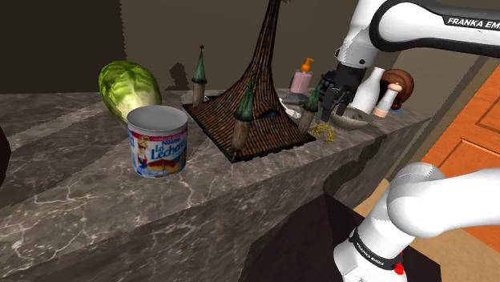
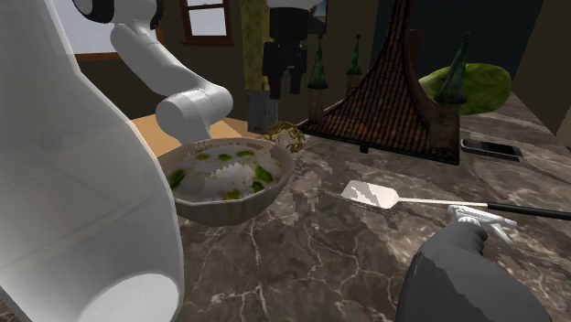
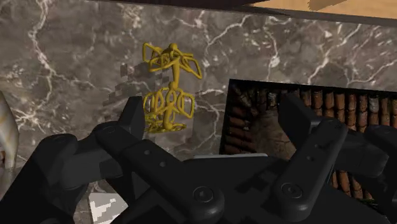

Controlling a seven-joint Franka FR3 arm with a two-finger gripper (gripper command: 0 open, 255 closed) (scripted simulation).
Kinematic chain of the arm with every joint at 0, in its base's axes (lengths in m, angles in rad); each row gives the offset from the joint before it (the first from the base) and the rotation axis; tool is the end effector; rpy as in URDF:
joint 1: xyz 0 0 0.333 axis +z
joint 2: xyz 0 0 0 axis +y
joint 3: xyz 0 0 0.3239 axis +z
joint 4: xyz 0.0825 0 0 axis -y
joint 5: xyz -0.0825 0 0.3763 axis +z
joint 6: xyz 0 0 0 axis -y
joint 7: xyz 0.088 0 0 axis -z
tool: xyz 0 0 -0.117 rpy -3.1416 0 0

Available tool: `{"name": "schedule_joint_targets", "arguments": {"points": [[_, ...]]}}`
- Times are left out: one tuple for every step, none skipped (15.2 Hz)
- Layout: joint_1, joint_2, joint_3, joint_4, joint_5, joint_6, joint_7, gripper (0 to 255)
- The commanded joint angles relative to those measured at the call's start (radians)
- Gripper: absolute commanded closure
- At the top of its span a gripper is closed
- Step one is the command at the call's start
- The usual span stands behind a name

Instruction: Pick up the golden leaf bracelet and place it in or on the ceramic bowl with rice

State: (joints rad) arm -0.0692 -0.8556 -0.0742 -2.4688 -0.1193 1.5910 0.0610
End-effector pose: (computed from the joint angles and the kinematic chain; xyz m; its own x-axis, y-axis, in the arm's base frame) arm 0.2698 -0.0583 0.5546 0.9845 -0.1741 -0.0196 -0.1726 -0.9829 0.0645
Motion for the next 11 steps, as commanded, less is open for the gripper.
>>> {"name": "schedule_joint_targets", "arguments": {"points": [[-0.031,0.014,-0.059,-0.027,-0.019,0.06,-0.018,0],[-0.045,0.014,-0.086,-0.041,-0.026,0.083,-0.026,0],[-0.06,0.016,-0.112,-0.053,-0.032,0.105,-0.034,0],[-0.071,0.018,-0.122,-0.059,-0.033,0.116,-0.04,0],[-0.074,0.017,-0.122,-0.073,-0.034,0.129,-0.041,0],[-0.075,0.016,-0.124,-0.087,-0.035,0.142,-0.04,0],[-0.075,0.015,-0.126,-0.1,-0.037,0.155,-0.04,0],[-0.076,0.015,-0.128,-0.114,-0.039,0.168,-0.04,0],[-0.077,0.015,-0.129,-0.127,-0.041,0.182,-0.039,0],[-0.078,0.015,-0.131,-0.141,-0.043,0.195,-0.039,0],[-0.079,0.015,-0.133,-0.154,-0.045,0.208,-0.039,0]]}}
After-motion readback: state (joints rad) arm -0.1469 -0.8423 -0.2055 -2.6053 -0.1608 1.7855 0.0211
